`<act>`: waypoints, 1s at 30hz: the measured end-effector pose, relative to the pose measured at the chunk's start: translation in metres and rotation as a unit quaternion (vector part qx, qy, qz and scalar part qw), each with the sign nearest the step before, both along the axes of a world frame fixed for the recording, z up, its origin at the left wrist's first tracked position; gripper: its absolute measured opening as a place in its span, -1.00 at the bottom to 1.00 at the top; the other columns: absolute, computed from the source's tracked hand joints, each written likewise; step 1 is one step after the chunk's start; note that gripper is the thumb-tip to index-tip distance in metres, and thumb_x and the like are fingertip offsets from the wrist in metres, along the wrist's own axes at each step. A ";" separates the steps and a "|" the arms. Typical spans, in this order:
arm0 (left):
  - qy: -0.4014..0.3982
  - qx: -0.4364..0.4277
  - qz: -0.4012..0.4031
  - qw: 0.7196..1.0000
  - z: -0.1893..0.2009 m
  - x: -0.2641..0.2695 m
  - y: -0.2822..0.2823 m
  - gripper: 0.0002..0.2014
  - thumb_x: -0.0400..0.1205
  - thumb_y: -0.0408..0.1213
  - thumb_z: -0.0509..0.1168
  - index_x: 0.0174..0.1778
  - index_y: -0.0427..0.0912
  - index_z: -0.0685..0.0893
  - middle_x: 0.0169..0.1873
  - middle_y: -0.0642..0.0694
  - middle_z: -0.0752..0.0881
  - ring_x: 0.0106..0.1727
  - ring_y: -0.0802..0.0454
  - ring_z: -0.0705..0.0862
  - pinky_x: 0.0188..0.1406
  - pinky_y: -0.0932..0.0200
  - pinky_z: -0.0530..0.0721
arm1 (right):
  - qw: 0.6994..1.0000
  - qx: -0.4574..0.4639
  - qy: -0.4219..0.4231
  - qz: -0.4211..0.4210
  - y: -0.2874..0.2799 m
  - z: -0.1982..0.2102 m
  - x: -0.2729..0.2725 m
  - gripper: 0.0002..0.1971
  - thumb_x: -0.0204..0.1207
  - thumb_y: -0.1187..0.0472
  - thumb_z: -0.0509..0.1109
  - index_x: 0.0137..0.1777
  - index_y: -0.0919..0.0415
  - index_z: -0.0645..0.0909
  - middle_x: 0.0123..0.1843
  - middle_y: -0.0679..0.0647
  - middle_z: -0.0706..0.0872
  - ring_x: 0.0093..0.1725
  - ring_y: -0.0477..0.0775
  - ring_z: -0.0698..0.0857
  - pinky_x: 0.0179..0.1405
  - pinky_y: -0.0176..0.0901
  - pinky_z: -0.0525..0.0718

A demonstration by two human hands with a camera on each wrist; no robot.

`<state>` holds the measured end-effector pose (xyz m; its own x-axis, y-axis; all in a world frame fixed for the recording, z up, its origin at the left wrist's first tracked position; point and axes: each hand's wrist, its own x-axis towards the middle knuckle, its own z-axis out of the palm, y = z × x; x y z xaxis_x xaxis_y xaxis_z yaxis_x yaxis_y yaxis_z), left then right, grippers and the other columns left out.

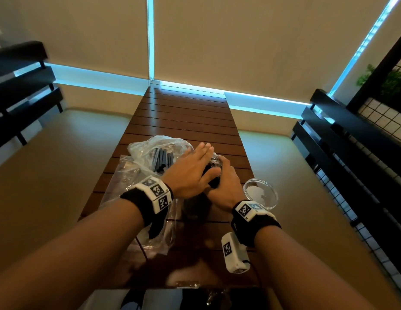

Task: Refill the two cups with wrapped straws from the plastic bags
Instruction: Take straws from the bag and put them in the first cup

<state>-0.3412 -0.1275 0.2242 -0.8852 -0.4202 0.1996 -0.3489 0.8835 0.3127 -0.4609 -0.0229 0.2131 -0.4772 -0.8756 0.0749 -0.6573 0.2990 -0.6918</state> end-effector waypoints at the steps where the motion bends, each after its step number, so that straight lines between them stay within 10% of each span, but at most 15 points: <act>1: -0.002 0.005 -0.004 1.000 -0.010 0.001 0.003 -0.13 0.66 0.37 -0.22 0.75 -0.19 -0.08 0.75 -0.09 -0.09 0.75 0.05 -0.22 0.74 -0.08 -0.13 | 1.000 0.008 0.002 0.001 0.002 0.001 -0.001 -0.07 0.33 0.19 0.52 0.64 -0.06 0.08 0.38 0.17 0.48 0.29 0.22 0.59 0.10 -0.05 0.60; 7: -0.025 0.054 -0.013 0.998 -0.005 0.006 -0.002 -0.15 0.68 0.36 -0.19 0.75 -0.17 -0.09 0.75 -0.08 -0.09 0.75 0.07 -0.17 0.74 -0.09 -0.09 | 0.999 0.023 0.026 0.001 0.001 0.009 -0.003 -0.01 0.32 0.15 0.60 0.67 0.01 0.09 0.43 0.19 0.43 0.36 0.24 0.57 0.18 -0.05 0.61; 12: 0.198 0.044 0.141 0.969 0.023 0.029 -0.026 -0.39 0.68 0.21 0.08 0.56 -0.09 0.47 0.47 -0.12 0.57 0.48 -0.05 0.49 0.47 -0.13 0.46 | 0.995 -0.044 0.085 0.018 -0.004 0.040 0.012 -0.01 0.34 -0.28 0.52 0.67 0.04 0.13 0.53 0.11 0.33 0.48 0.10 0.40 0.41 -0.02 0.48; 17: 0.042 0.008 0.345 0.937 0.019 0.064 -0.072 -0.32 0.53 0.15 0.44 0.47 -0.13 0.45 0.41 -0.24 0.44 0.38 -0.26 0.50 0.27 -0.24 0.55 | 0.950 -0.132 0.267 0.095 -0.034 0.067 0.057 -0.83 0.55 0.10 0.37 0.05 0.16 0.62 0.04 0.05 0.62 -0.02 0.02 0.55 -0.12 -0.13 0.58; 23: 0.102 0.098 0.366 0.920 -0.009 0.087 -0.094 -0.92 0.66 -0.33 0.20 -0.05 -0.26 0.55 -0.07 -0.23 0.63 -0.06 -0.23 0.59 -0.28 0.15 0.38 | 0.927 0.102 0.312 0.181 -0.099 0.037 0.094 -0.76 0.50 0.29 0.35 -0.38 0.21 0.43 -0.14 0.21 0.74 -0.11 0.23 0.72 -0.15 0.01 0.72; 30: 0.121 0.166 0.258 0.944 -0.007 0.107 -0.095 -0.91 0.74 -0.33 0.14 -0.08 -0.17 0.38 -0.30 -0.02 0.53 -0.33 0.06 0.47 -0.45 0.11 0.30 | 0.947 0.170 0.240 0.130 -0.167 -0.009 0.087 -0.77 0.67 0.06 0.20 0.11 0.10 0.65 0.16 0.08 0.71 0.23 0.15 0.67 0.10 -0.02 0.55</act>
<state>-0.2341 -0.2228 0.2168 -0.4898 -0.8587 0.1510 -0.5887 0.4535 0.6692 -0.3740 -0.1902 0.2039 -0.2245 -0.9713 -0.0789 -0.9535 0.2356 -0.1877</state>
